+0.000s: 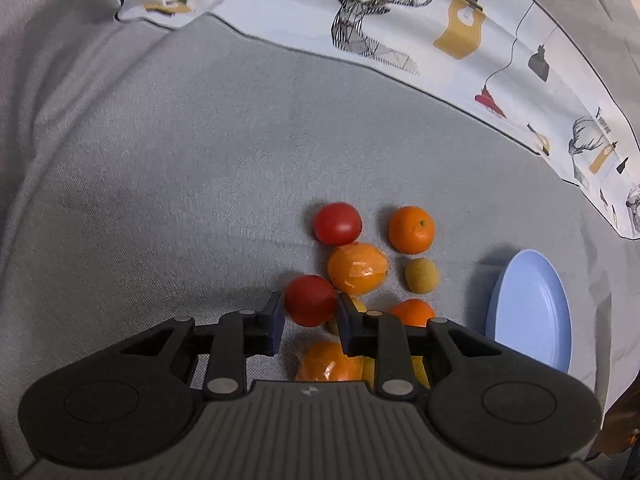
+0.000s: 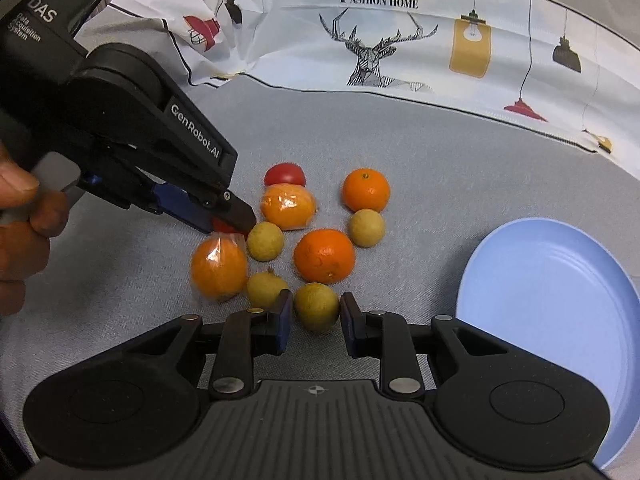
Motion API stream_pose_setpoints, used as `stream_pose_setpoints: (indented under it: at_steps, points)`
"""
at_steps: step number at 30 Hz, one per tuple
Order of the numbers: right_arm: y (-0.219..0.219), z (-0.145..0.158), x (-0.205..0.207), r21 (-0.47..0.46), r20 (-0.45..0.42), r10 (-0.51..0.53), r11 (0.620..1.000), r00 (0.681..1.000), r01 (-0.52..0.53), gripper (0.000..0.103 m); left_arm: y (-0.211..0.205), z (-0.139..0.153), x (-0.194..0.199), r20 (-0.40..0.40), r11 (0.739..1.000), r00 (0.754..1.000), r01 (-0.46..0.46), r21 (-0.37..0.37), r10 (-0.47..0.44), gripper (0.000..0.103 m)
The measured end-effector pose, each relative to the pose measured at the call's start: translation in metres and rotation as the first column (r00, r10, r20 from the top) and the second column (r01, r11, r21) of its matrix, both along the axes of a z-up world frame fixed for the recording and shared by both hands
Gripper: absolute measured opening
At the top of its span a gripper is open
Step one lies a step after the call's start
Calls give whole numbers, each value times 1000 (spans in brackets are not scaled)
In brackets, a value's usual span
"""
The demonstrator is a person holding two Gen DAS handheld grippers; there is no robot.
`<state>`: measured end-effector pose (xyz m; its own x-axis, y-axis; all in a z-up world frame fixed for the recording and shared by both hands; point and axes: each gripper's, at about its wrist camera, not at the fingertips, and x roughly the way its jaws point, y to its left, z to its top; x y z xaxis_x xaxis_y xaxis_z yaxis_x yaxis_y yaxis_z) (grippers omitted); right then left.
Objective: Organize fruits
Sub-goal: 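Move the left tool to a red tomato while the right tool reaches a yellow lime, then close the left tool on the red tomato while the right tool grips the yellow lime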
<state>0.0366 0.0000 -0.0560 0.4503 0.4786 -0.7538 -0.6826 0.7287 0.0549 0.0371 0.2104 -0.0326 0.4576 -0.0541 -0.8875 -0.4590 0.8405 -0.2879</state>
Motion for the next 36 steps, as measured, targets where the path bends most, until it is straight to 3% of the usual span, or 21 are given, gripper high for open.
stream_pose_setpoints:
  at_steps: [7,13,19,22,25,29,36]
  points:
    - [-8,18,0,20,36,-25,1000,999,24,27,1,10,-5,12,998,1000,12,57,-13,30]
    - [-19,34,0,35,51,-40,999,998,38,27,-8,7,-6,-53,979,995,90,183,-82,30]
    - [-40,69,13,72,50,-54,996,997,50,27,-9,0,-3,-78,976,992,111,189,-98,30]
    - [-46,82,21,55,108,-45,998,993,40,27,-12,-2,-3,-87,972,990,126,198,-111,31]
    - [-59,77,29,58,125,-78,996,989,71,27,-14,-2,-3,-87,970,989,132,203,-116,31]
    - [-73,57,37,56,41,-152,987,988,149,27,-16,-1,-2,-80,963,989,138,231,-123,31]
    - [-80,56,37,44,80,-172,985,982,169,27,-25,7,-2,-46,954,990,138,265,-131,31]
